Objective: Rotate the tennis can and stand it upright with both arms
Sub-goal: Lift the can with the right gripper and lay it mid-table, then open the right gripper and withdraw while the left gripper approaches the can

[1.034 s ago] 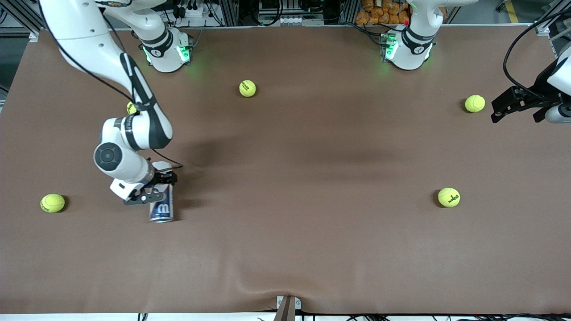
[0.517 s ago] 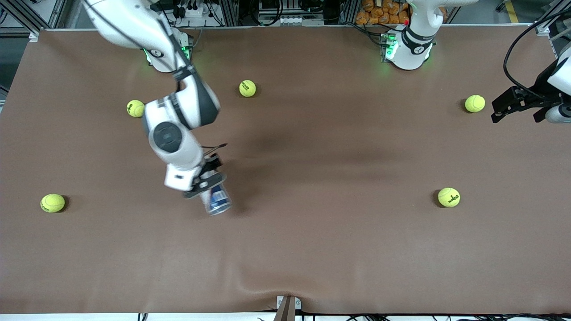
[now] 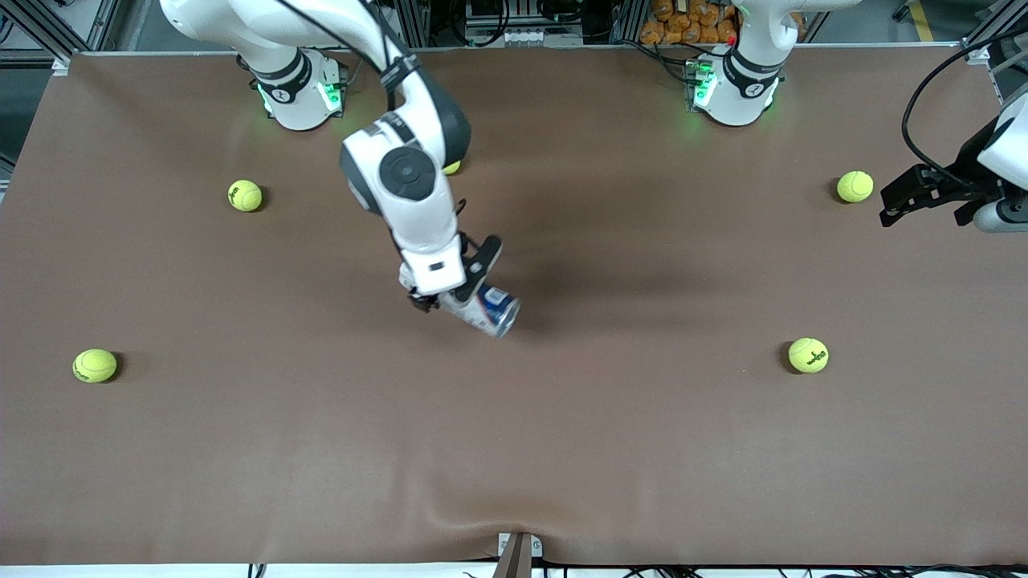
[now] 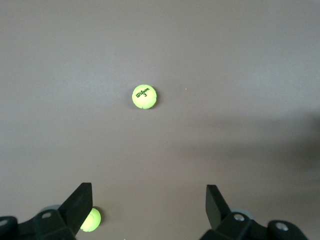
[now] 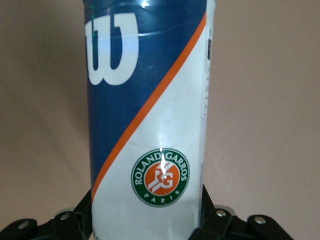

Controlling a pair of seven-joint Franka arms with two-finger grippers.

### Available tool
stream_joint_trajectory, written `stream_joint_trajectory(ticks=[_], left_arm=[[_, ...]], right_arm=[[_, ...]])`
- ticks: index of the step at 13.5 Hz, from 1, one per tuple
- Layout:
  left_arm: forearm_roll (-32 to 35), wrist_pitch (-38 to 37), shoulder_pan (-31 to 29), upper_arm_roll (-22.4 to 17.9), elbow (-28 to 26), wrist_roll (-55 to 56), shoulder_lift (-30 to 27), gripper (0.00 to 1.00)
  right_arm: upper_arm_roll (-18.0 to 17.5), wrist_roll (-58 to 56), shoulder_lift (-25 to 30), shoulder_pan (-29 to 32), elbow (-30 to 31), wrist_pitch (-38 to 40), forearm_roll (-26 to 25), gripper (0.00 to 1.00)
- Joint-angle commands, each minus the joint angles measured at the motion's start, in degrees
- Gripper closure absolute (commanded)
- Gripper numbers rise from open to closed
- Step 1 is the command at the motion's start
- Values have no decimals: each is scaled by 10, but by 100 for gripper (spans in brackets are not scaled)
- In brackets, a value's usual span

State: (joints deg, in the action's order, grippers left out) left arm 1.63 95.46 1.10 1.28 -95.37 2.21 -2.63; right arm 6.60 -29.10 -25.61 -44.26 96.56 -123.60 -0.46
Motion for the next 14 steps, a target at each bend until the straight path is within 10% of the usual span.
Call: stream_joint_trajectory(ticks=[1, 14], left_arm=[[-7, -11, 2, 6, 12, 9, 22, 0], [0, -11, 5, 6, 26, -8, 81, 0]], right_arm=[[6, -76, 1, -27, -1, 9, -14, 19], [-13, -174, -160, -58, -77, -81, 12, 14]])
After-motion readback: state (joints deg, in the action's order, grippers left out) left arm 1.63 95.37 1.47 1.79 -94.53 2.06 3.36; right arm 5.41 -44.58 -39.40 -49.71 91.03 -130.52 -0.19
